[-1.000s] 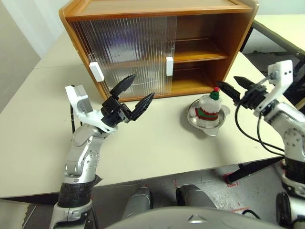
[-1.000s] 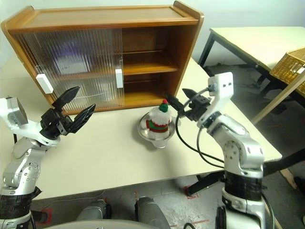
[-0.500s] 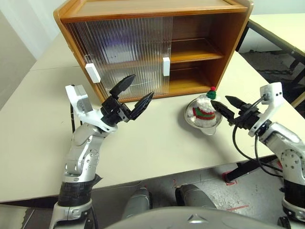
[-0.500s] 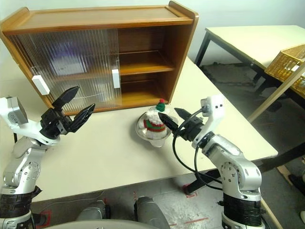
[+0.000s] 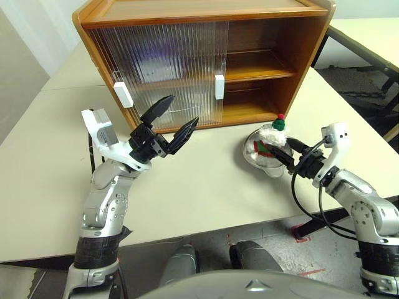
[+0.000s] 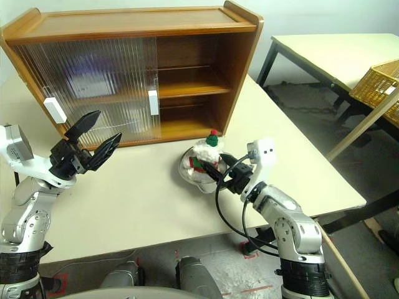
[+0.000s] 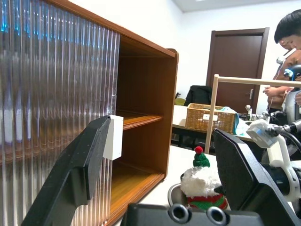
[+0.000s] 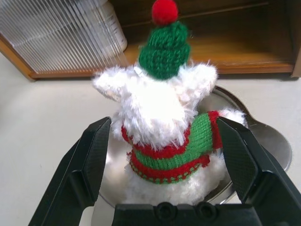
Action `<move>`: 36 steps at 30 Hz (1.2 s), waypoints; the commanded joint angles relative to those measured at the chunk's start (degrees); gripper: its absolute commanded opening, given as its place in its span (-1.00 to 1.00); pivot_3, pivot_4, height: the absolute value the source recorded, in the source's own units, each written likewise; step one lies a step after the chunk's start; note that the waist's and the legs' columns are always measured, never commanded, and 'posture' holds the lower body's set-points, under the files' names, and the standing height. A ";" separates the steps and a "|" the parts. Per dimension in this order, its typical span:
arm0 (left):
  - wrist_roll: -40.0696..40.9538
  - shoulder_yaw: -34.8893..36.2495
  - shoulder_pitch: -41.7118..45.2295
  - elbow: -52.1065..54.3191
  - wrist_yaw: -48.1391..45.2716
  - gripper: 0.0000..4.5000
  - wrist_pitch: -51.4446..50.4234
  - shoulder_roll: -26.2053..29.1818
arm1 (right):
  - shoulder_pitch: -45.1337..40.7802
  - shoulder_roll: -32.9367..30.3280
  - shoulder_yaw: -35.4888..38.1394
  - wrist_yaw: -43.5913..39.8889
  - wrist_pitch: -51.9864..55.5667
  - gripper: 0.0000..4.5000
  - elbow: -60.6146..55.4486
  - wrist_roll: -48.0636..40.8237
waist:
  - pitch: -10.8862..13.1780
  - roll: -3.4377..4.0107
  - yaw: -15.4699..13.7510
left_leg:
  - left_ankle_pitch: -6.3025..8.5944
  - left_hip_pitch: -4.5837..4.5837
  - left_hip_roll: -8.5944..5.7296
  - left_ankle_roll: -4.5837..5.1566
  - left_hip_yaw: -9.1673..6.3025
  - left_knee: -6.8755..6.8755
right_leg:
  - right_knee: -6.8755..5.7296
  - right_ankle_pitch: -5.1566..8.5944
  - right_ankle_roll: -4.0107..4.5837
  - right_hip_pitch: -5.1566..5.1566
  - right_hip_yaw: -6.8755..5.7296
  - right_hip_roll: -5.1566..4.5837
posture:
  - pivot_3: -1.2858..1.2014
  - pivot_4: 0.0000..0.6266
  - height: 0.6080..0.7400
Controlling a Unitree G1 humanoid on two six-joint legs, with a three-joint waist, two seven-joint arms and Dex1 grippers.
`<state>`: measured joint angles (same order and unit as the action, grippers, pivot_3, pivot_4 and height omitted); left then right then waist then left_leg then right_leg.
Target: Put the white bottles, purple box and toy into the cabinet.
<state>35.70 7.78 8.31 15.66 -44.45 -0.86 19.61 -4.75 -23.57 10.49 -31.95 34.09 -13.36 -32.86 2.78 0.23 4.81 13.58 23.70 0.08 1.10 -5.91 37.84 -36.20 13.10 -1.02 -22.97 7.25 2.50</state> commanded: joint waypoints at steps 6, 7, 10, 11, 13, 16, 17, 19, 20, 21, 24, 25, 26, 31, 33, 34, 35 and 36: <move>0.15 0.43 0.58 1.11 0.46 1.00 -0.87 0.94 | 0.25 0.87 -1.43 -0.54 -1.83 0.99 2.52 1.21 | 0.01 -0.01 -0.23 | 0.09 0.01 0.00 -0.15 -0.02 -0.02 | 0.00 0.03 0.04 -0.02 0.00 0.00 | -0.07 -0.75 1.00; 0.17 0.43 0.62 1.12 0.48 1.00 -0.87 0.99 | 0.10 0.93 -1.37 -0.54 -1.89 0.91 2.76 1.22 | 0.01 0.00 -0.24 | 0.09 0.01 0.01 -0.15 -0.02 -0.02 | 0.00 0.03 0.05 -0.02 0.00 0.00 | -0.07 -0.75 1.00; 0.16 0.34 0.70 1.06 0.50 1.00 -0.78 1.06 | -0.30 0.88 -1.12 -0.59 -1.92 0.55 3.23 1.21 | 0.01 -0.01 -0.25 | 0.10 0.02 0.01 -0.17 -0.02 -0.02 | 0.00 0.05 0.06 -0.03 0.00 0.00 | -0.07 -0.76 1.00; 0.15 0.32 0.74 1.01 0.50 1.00 -0.75 1.04 | -0.44 0.81 -1.02 -0.61 -1.86 0.38 3.24 1.14 | 0.01 -0.01 -0.26 | 0.10 0.02 0.01 -0.18 -0.02 -0.03 | 0.00 0.06 0.07 -0.03 0.00 0.00 | -0.07 -0.76 1.00; 0.09 0.21 0.87 0.86 0.49 1.00 -0.65 0.92 | -0.88 0.63 -0.75 -0.56 -1.71 0.03 3.06 0.95 | 0.01 0.00 -0.25 | 0.11 0.02 0.01 -0.18 -0.02 -0.04 | 0.00 0.07 0.08 -0.04 0.00 0.00 | -0.07 -0.78 1.00; -0.01 -0.04 1.14 0.50 0.38 1.00 -0.46 0.64 | -1.95 0.21 -0.14 -0.43 -1.14 -0.45 2.44 0.45 | 0.01 -0.01 -0.25 | 0.11 0.02 0.01 -0.18 -0.02 -0.05 | 0.00 0.07 0.09 -0.05 0.00 0.00 | -0.07 -0.78 1.00; -0.07 -0.18 1.21 0.38 0.35 1.00 -0.38 0.50 | -2.45 -0.01 0.18 -0.39 -0.94 -0.64 2.32 0.22 | 0.00 0.00 -0.25 | 0.10 0.02 0.01 -0.17 -0.02 -0.05 | 0.00 0.07 0.09 -0.05 0.00 0.00 | -0.08 -0.79 1.00; -0.14 -0.36 1.38 0.11 0.24 1.00 -0.26 0.26 | -3.69 -0.46 0.97 -0.15 -0.43 -0.94 2.04 -0.40 | 0.00 0.00 -0.23 | 0.10 0.03 0.01 -0.16 -0.02 -0.04 | 0.00 0.07 0.09 -0.05 0.00 0.00 | -0.08 -0.79 1.00; -0.16 -0.40 1.45 -0.02 0.15 1.00 -0.22 0.19 | -4.28 -0.64 1.34 0.01 -0.17 -1.00 1.94 -0.72 | 0.00 0.00 -0.22 | 0.09 0.03 0.01 -0.16 -0.01 -0.04 | 0.00 0.06 0.09 -0.05 0.00 0.00 | -0.08 -0.79 1.00; -0.22 -0.45 1.54 -0.19 0.07 1.00 -0.18 0.10 | -4.92 -0.85 1.75 0.18 0.13 -1.00 1.92 -1.13 | 0.00 0.00 -0.23 | 0.09 0.03 0.01 -0.14 -0.01 -0.04 | 0.00 0.06 0.09 -0.05 0.00 0.00 | -0.08 -0.80 1.00; -0.44 -0.65 1.86 -0.76 -0.27 1.00 0.00 -0.27 | -7.35 -1.85 3.09 0.29 1.07 -1.00 1.81 -2.51 | 0.00 0.00 -0.17 | 0.05 0.03 0.01 -0.08 -0.01 -0.04 | -0.01 0.06 0.10 -0.05 0.00 0.00 | -0.09 -0.82 1.00; -0.47 -0.69 1.95 -0.93 -0.40 1.00 0.05 -0.37 | -8.33 -2.15 3.64 0.35 1.48 -1.00 1.68 -3.10 | 0.00 0.00 -0.17 | 0.04 0.04 0.01 -0.07 -0.01 -0.04 | -0.01 0.06 0.10 -0.05 0.00 0.00 | -0.09 -0.82 1.00; -0.55 -0.77 2.05 -1.08 -0.50 1.00 0.10 -0.48 | -9.40 -2.43 4.23 0.51 1.96 -1.00 1.65 -3.77 | -0.01 0.00 -0.15 | 0.04 0.04 0.01 -0.06 0.00 -0.03 | -0.01 0.05 0.11 -0.05 0.00 0.00 | -0.09 -0.82 1.00; -0.74 -1.06 2.27 -1.36 -0.65 1.00 0.19 -0.87 | -15.84 -3.18 6.33 1.81 3.61 -1.00 2.21 -6.53 | -0.01 0.01 -0.02 | 0.00 0.03 0.01 0.01 0.01 -0.03 | -0.01 0.04 0.09 -0.04 -0.01 0.01 | -0.09 -0.83 1.00; -0.84 -1.16 2.26 -1.51 -0.72 1.00 0.31 -0.97 | -19.16 -3.20 6.80 2.52 4.04 -1.00 2.74 -7.52 | -0.02 0.01 0.10 | -0.02 0.02 0.01 0.05 0.02 -0.02 | -0.02 0.02 0.06 -0.04 -0.01 0.01 | -0.09 -0.84 1.00; -0.90 -1.19 2.26 -1.55 -0.72 1.00 0.37 -1.02 | -20.45 -3.23 6.84 2.72 4.14 -1.00 3.07 -7.71 | -0.02 0.01 0.10 | -0.03 0.02 0.01 0.06 0.02 -0.02 | -0.03 0.01 0.04 -0.04 -0.01 0.02 | -0.09 -0.84 1.00; -0.98 -1.24 2.27 -1.57 -0.67 1.00 0.43 -1.08 | -21.51 -3.28 6.84 2.84 4.14 -1.00 3.49 -7.75 | -0.03 0.01 0.09 | -0.05 0.02 0.01 0.09 0.02 -0.02 | -0.03 0.00 0.02 -0.04 -0.01 0.02 | -0.09 -0.84 1.00; -1.01 -1.26 2.26 -1.55 -0.60 1.00 0.50 -1.12 | -22.63 -3.28 6.70 2.89 3.94 -1.00 4.07 -7.62 | -0.03 0.00 0.09 | -0.06 0.01 0.02 0.11 0.02 -0.02 | -0.02 -0.01 0.01 -0.03 -0.02 0.03 | -0.09 -0.84 1.00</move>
<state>35.42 6.82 10.35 15.02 -44.83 -0.77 18.67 -26.65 -26.64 16.80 -29.41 37.61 -10.42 -40.10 2.75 0.23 4.90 13.52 23.70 0.11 1.22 -5.90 37.82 -36.23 13.08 -1.03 -22.99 7.22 2.52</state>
